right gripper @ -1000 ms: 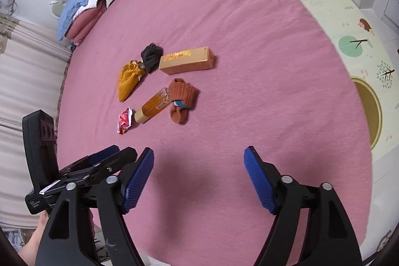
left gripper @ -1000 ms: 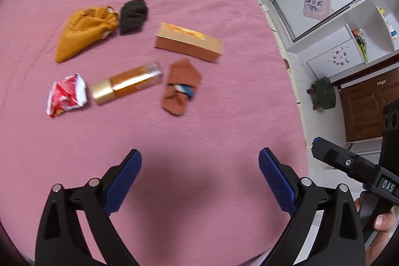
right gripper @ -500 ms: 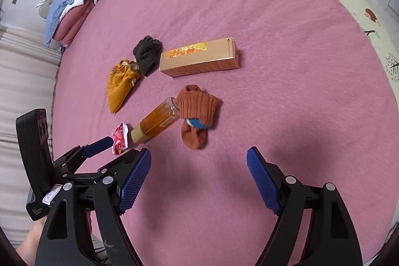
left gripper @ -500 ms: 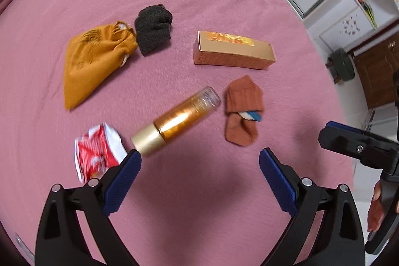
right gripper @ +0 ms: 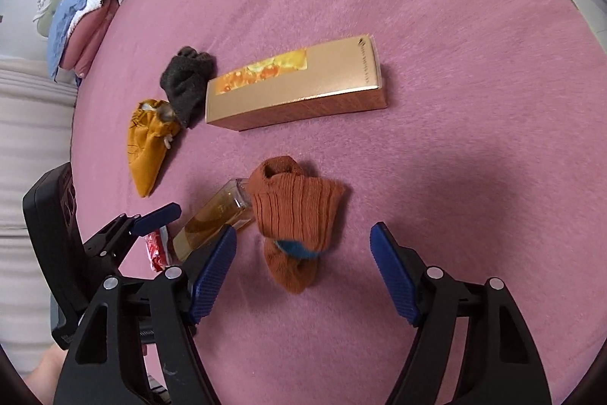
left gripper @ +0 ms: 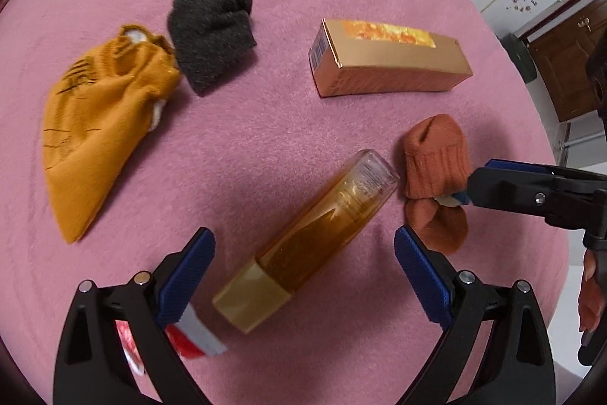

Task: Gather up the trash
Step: 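Grasp the amber bottle with the left tool while the right tool grasps the orange sock, then carry the bottle and orange sock to the yellow bin and open both tools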

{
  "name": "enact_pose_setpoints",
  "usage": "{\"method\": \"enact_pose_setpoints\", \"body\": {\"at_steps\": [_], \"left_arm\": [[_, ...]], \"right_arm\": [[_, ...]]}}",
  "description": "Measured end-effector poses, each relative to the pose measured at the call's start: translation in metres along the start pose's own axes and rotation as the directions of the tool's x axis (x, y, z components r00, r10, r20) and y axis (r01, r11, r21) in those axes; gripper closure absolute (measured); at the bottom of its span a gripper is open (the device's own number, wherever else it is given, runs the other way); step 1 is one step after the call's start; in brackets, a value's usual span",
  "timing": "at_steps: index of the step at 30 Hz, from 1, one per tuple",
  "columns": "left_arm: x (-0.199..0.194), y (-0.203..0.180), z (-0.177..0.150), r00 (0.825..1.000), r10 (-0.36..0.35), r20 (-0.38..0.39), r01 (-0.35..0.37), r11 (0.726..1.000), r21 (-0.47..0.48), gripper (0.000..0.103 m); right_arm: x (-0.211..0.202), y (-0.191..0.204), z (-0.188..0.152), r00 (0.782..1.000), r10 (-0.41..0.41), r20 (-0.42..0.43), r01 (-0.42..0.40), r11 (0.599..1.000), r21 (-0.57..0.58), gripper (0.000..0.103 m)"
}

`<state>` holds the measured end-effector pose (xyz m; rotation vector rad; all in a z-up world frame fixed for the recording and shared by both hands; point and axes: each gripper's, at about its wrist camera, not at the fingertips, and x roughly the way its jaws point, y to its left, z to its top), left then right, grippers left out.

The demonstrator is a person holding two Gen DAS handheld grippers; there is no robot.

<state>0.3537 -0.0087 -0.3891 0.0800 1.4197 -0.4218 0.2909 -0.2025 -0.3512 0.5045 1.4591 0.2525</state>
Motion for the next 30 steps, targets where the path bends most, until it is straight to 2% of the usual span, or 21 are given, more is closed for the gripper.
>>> {"method": "enact_pose_setpoints", "body": {"at_steps": [3,4,5,6,8,11,13,22,26,30], "left_arm": [[0.010,0.000,0.001,1.000,0.003,-0.007,-0.003,1.000,0.005,0.013],[0.013,0.000,0.001,1.000,0.009,-0.007,-0.009,1.000,0.002,0.021],[0.016,0.000,0.002,0.999,0.031,-0.009,-0.031,1.000,-0.003,0.028],[0.017,0.001,0.002,0.999,0.044,-0.011,-0.044,0.999,-0.007,0.031],[0.016,0.005,0.003,0.998,0.057,0.004,-0.057,0.998,-0.032,0.047],[0.011,0.021,0.002,1.000,0.024,0.019,-0.022,0.992,-0.128,0.061],[0.008,0.033,0.000,1.000,0.001,0.023,0.004,0.981,-0.195,0.066],[-0.012,0.027,-0.015,0.996,-0.073,0.049,0.085,0.949,-0.304,0.068],[-0.026,0.004,-0.023,0.990,-0.121,0.078,0.140,0.930,-0.340,0.068],[-0.041,-0.022,-0.037,0.985,-0.146,0.095,0.170,0.923,-0.346,0.068]], "right_arm": [[0.009,0.002,0.004,1.000,0.000,-0.017,0.000,1.000,-0.007,0.036],[0.011,0.002,0.005,1.000,-0.004,-0.024,0.004,1.000,-0.009,0.038],[0.015,0.002,0.006,0.999,-0.005,-0.036,0.005,1.000,-0.008,0.044],[0.016,0.001,0.007,0.999,-0.004,-0.043,0.004,1.000,-0.006,0.049],[0.019,-0.004,0.009,0.999,0.016,-0.047,-0.016,1.000,0.005,0.060],[0.016,-0.007,0.011,0.999,0.030,-0.039,-0.030,1.000,0.003,0.070],[0.014,-0.007,0.010,0.999,0.034,-0.035,-0.034,0.999,-0.016,0.074],[-0.016,-0.005,-0.001,0.999,0.038,-0.008,-0.038,0.996,-0.075,0.076],[-0.039,-0.012,-0.010,0.999,0.045,0.009,-0.044,0.996,-0.075,0.076],[-0.066,-0.024,-0.022,0.997,0.064,0.036,-0.062,0.997,-0.052,0.076]]}}
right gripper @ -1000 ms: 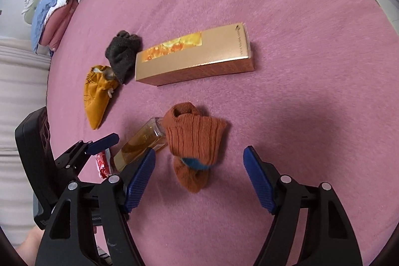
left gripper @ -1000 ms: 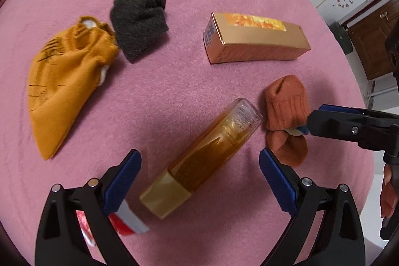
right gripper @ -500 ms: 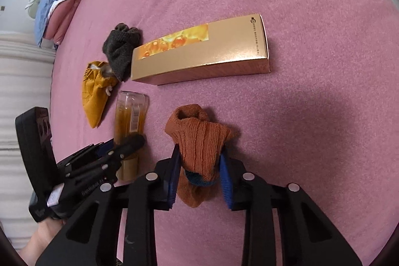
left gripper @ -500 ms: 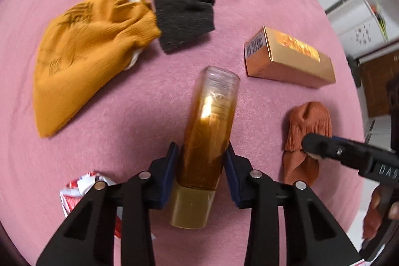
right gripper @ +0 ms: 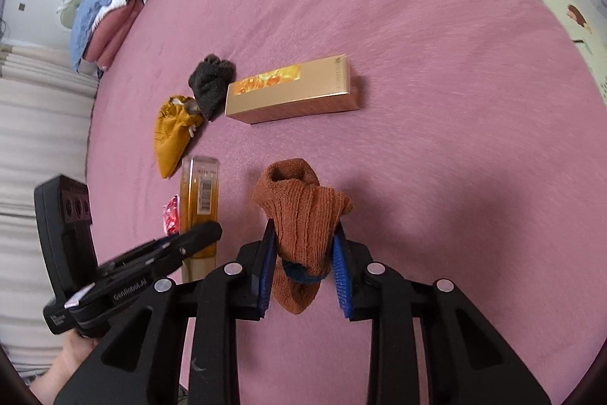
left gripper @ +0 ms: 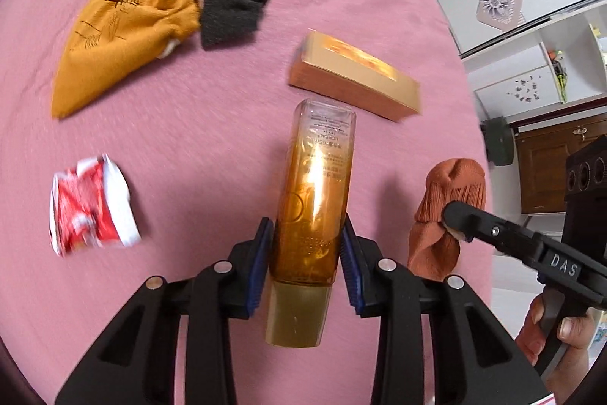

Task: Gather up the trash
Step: 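Carry the bottle and orange sock to the yellow bin and open both tools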

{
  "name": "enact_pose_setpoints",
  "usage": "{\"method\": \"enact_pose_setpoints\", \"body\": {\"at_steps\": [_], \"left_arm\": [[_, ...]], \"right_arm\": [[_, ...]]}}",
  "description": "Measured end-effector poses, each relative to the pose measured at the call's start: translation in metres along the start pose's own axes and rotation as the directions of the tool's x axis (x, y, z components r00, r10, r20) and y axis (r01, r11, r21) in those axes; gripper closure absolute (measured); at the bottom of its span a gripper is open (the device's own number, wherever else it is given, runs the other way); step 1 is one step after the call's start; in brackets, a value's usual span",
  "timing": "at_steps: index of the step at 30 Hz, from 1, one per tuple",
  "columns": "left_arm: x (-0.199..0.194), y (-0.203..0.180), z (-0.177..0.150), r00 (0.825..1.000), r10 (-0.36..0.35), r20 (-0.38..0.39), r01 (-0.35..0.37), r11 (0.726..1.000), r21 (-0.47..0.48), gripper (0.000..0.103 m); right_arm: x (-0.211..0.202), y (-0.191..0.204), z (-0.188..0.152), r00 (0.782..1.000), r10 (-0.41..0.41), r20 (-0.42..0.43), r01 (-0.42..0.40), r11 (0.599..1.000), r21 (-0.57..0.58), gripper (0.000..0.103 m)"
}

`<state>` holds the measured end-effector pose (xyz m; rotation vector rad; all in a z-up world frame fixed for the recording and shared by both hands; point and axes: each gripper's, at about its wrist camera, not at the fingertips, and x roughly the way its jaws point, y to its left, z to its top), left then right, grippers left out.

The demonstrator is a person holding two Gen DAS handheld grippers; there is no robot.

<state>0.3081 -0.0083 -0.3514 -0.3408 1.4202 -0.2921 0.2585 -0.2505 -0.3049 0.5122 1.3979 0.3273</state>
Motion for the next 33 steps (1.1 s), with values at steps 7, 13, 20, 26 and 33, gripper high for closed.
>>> {"method": "enact_pose_setpoints", "body": {"at_steps": [7,13,20,26,33], "left_arm": [[-0.015,-0.054,-0.036,0.995,-0.102,0.009,0.102,0.993,-0.057,0.068],[-0.015,-0.113,-0.062,0.986,-0.165,0.001,0.164,0.985,-0.044,0.068],[-0.009,-0.188,-0.091,0.977,-0.210,-0.034,0.211,0.977,0.020,0.068],[0.009,-0.249,-0.104,0.971,-0.228,-0.072,0.233,0.970,0.067,0.068],[0.042,-0.318,-0.107,0.962,-0.244,-0.120,0.255,0.962,0.093,0.068]], "right_arm": [[-0.057,-0.028,-0.024,0.998,0.014,0.066,-0.017,0.999,0.041,0.076],[-0.107,-0.057,-0.051,0.992,0.003,0.123,-0.010,0.999,0.052,0.076],[-0.158,-0.103,-0.075,0.987,-0.020,0.159,0.007,0.997,0.080,0.076],[-0.195,-0.148,-0.086,0.983,-0.038,0.181,0.018,0.993,0.113,0.076],[-0.232,-0.207,-0.088,0.977,-0.066,0.205,0.033,0.986,0.163,0.076]]}}
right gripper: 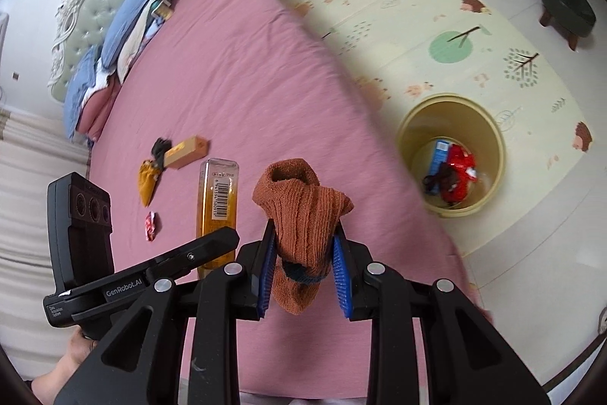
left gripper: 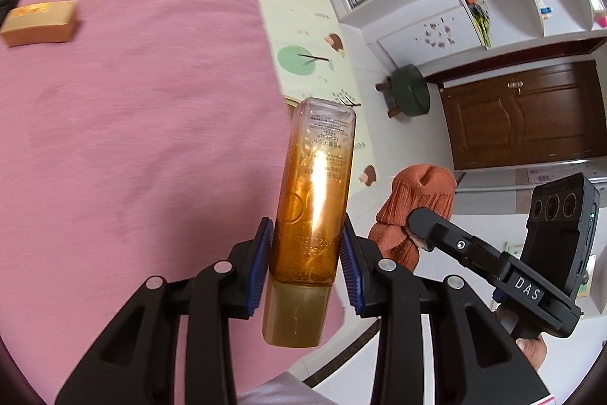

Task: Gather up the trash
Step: 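Carry the bottle and orange sock to the yellow bin and open both tools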

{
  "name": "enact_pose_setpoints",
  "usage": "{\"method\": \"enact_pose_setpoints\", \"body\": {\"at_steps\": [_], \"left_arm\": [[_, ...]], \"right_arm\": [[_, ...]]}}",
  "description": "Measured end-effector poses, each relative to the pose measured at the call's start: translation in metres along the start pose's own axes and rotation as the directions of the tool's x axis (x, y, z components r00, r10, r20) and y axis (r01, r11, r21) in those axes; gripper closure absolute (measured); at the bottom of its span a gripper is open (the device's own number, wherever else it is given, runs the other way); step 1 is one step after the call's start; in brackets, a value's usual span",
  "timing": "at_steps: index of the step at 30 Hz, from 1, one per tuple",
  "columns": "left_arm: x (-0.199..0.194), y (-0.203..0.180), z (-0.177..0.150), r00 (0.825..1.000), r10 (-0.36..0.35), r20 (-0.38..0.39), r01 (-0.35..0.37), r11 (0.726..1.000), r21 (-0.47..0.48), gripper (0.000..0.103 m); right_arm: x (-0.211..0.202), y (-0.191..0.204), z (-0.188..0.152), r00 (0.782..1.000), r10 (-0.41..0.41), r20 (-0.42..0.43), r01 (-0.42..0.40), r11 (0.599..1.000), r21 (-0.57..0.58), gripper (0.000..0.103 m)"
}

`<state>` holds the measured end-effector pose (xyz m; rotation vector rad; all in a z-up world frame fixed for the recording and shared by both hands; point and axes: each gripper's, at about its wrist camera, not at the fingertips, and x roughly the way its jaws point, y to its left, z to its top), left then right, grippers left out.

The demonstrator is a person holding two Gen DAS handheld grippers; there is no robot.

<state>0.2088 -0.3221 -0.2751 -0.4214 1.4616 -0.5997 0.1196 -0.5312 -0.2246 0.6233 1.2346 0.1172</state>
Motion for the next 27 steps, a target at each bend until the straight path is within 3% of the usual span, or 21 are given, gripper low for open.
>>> {"method": "enact_pose_setpoints", "body": {"at_steps": [11,21,23,24,26,27], "left_arm": [[0.073,-0.056,0.033,0.995,0.007,-0.095,-0.004,0.999,0.036,0.068],[0.125,-0.091,0.071,0.986,0.043,-0.160,-0.030,0.996,0.081,0.068],[0.132,-0.099,0.077,0.985,0.039,-0.170,-0.023,0.995,0.096,0.067],[0.134,-0.103,0.079,0.985,0.050,-0.168,-0.030,0.993,0.116,0.065],[0.138,-0.114,0.084,0.983,0.085,-0.163,-0.056,0.983,0.175,0.029],[0.139,-0.118,0.086,0.983,0.085,-0.161,-0.053,0.981,0.189,0.028]], "right_arm": [[-0.017,-0.081,0.032,0.999,-0.028,0.026,0.026,0.994,0.104,0.076],[-0.014,-0.125,0.068,0.997,-0.067,0.041,0.061,0.989,0.131,0.076],[-0.016,-0.131,0.075,0.994,-0.087,0.061,0.079,0.988,0.134,0.071],[-0.018,-0.133,0.078,0.992,-0.102,0.072,0.091,0.986,0.137,0.069],[-0.019,-0.140,0.083,0.989,-0.125,0.080,0.112,0.982,0.152,0.054],[-0.021,-0.144,0.086,0.988,-0.130,0.083,0.115,0.980,0.161,0.054]]}}
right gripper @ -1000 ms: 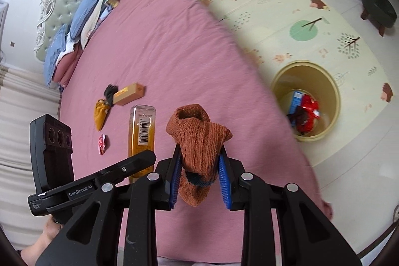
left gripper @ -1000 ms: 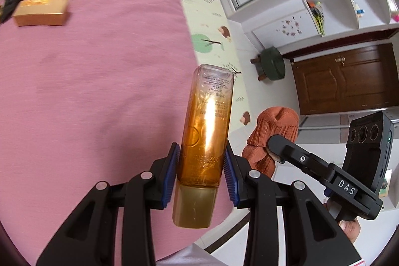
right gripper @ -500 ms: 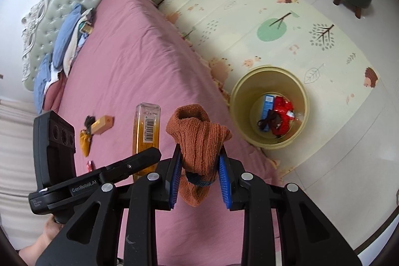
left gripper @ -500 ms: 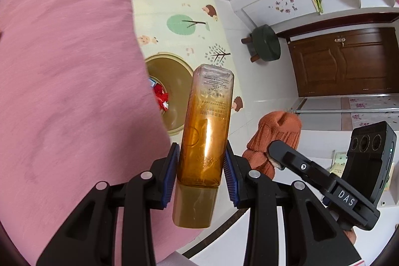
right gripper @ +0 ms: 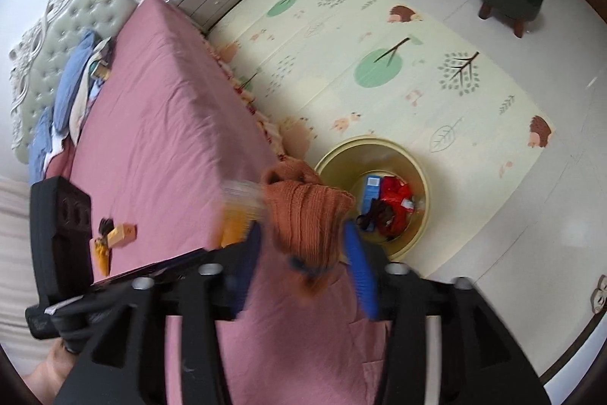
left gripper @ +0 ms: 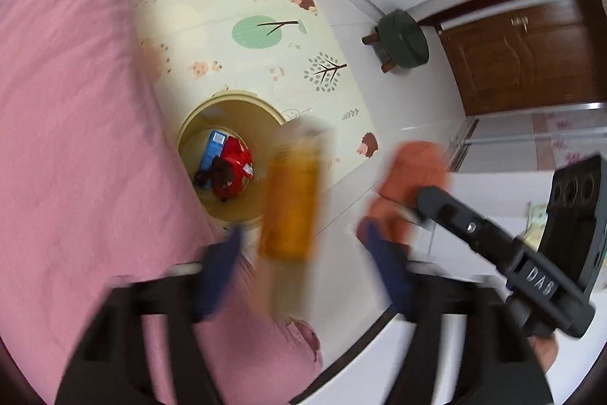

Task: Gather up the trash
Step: 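Carry the bottle and orange sock to the yellow bin and open both tools, then return both tools to the red wrapper and tan box on the bed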

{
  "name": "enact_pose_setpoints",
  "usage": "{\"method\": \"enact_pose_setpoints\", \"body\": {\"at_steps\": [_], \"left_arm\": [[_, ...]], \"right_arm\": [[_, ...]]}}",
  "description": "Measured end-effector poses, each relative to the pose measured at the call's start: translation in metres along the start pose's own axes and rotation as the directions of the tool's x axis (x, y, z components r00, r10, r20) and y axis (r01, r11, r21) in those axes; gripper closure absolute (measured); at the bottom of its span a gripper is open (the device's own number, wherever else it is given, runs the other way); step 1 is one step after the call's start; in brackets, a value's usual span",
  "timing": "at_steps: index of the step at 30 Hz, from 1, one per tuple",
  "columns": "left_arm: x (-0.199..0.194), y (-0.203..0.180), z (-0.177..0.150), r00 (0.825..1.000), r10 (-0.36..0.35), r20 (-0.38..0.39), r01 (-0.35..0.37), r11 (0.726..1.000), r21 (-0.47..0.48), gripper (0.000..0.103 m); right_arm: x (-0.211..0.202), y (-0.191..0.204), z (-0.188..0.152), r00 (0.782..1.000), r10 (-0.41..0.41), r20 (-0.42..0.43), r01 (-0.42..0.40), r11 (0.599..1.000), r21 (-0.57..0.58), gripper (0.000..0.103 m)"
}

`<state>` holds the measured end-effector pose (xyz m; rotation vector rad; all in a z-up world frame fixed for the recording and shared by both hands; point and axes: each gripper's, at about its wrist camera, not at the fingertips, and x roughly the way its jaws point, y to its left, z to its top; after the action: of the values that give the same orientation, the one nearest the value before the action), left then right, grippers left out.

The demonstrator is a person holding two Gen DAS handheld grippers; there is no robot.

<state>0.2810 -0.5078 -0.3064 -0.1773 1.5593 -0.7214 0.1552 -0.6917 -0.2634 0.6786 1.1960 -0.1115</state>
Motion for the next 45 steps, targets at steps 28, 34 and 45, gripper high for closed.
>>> {"method": "enact_pose_setpoints", "body": {"at_steps": [28,34,45], "left_arm": [[-0.118,0.076,-0.064,0.961,0.179,0.209,-0.165,0.983,-0.086,0.013],[-0.158,0.133,-0.105,0.946,0.197,0.257,-0.141,0.965,-0.221,0.013],[-0.225,0.246,-0.184,0.904,0.298,0.308,-0.131,0.877,-0.462,0.013]], "right_arm": [[0.000,0.123,-0.036,0.991,0.124,-0.050,-0.131,0.976,-0.172,0.054],[0.017,0.185,-0.068,0.982,0.157,-0.108,-0.180,0.952,-0.248,0.054],[0.058,0.301,-0.131,0.956,0.177,-0.233,-0.260,0.879,-0.401,0.049]]}}
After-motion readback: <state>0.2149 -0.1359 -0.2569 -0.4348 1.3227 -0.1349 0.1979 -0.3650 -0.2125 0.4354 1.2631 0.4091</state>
